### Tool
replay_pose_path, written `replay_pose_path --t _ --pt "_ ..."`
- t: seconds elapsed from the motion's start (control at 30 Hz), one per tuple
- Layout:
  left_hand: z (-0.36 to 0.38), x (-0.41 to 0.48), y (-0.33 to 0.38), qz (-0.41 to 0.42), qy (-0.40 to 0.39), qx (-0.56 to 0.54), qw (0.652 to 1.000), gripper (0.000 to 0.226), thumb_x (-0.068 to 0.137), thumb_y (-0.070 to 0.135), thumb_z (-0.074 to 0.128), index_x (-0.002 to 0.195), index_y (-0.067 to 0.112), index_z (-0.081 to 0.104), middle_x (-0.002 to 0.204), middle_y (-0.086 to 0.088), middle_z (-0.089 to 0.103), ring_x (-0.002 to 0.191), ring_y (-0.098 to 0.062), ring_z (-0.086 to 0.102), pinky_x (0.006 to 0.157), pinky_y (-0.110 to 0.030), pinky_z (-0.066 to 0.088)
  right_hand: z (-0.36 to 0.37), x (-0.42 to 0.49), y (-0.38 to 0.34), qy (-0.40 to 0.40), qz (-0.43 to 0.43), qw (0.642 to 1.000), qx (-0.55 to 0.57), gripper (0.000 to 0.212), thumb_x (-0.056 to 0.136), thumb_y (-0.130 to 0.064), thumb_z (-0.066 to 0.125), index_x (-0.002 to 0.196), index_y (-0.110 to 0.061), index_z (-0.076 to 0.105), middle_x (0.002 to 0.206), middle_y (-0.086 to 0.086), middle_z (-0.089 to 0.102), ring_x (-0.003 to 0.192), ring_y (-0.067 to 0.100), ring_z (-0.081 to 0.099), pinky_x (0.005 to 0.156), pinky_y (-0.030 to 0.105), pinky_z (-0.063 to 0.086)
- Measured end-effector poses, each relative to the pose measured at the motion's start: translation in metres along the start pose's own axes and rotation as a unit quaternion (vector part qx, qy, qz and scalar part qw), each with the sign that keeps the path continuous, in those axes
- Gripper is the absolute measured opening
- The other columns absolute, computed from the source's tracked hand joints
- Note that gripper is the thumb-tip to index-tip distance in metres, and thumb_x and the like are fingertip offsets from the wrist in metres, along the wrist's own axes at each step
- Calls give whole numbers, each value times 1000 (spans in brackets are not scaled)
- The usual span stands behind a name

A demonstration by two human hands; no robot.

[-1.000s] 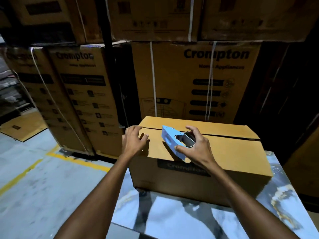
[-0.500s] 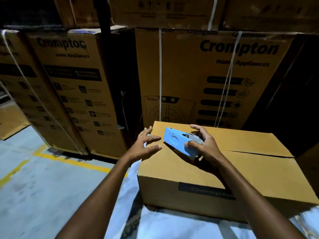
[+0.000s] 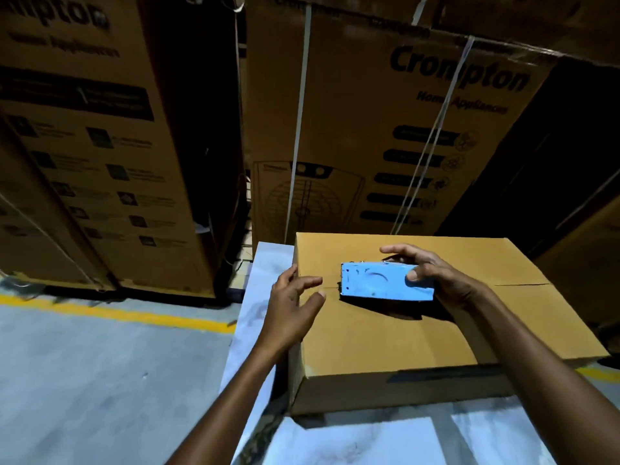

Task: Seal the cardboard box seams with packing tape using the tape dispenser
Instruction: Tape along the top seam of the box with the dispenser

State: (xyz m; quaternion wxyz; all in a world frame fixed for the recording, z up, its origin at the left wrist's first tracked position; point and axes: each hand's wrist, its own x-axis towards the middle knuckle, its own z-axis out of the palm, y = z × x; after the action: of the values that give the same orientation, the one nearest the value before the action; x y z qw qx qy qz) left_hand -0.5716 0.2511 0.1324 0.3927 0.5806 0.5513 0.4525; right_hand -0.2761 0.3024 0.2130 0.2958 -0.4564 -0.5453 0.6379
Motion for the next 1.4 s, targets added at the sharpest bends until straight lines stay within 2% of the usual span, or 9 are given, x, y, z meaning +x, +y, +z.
replay_pose_path --t 0.13,0.27,0.37,0.53,0.67,0.8,1.07,1.2,1.4 --pt "-6 18 17 99 83 31 991 28 97 25 66 124 25 70 143 8 54 135 -7 45 107 -32 41 0 8 -16 -25 4 999 22 79 62 -29 74 138 -15 54 127 20 58 110 40 66 78 41 61" --pt "-12 35 44 -8 -74 -155 985 35 105 30 55 140 27 59 132 2 67 118 -10 65 98 -31 55 -4 15 -28 -58 1 998 29 81 61 -27 71 139 -14 52 131 21 55 110 38 64 76 37 62" --pt "-17 39 51 -41 -126 -169 977 40 106 35 51 144 21 57 129 -2 70 116 -10 65 98 -27 52 -3 20 -33 -76 -4 997 16 82 61 -26 70 140 -12 51 127 18 57 110 35 64 77 36 62" --pt "-35 24 72 87 -9 -51 995 31 105 21 57 135 19 65 128 5 68 108 -1 67 82 -17 58 -3 14 -50 -91 -40 995 -14 75 65 -29 66 137 -13 54 125 14 57 113 35 62 83 39 60" --pt "-37 8 88 -56 -118 -279 951 32 107 23 51 136 16 62 113 -4 76 104 -17 72 88 -27 60 1 8 -56 -115 -47 992 6 76 64 -31 71 136 -14 55 128 16 55 114 37 60 83 40 60" --pt "-29 -1 90 -143 -214 -378 889 35 106 24 48 135 11 63 123 -8 74 116 -17 69 96 -31 58 11 10 -52 -139 -29 990 17 73 64 -26 72 135 -16 56 123 17 59 110 35 64 81 38 61" --pt "-18 0 84 -238 -157 -442 851 27 99 12 60 122 1 69 117 -16 75 101 -17 74 76 -26 63 9 6 -40 -140 -15 990 19 72 67 -27 66 137 -16 55 131 26 54 111 38 63 80 38 62" --pt "-11 1 82 -267 -136 -453 840 26 99 10 62 122 -1 67 117 -18 75 106 -20 72 87 -31 58 8 2 -32 -142 -14 990 12 78 66 -34 77 138 -16 53 136 24 54 113 39 63 79 37 62" --pt "1 -2 81 -247 -24 -386 889 17 97 10 67 107 -3 69 97 -14 80 88 -17 77 61 -22 59 15 -2 -21 -67 -32 995 -61 63 75 -30 65 135 -13 54 134 13 59 121 29 61 87 33 57"
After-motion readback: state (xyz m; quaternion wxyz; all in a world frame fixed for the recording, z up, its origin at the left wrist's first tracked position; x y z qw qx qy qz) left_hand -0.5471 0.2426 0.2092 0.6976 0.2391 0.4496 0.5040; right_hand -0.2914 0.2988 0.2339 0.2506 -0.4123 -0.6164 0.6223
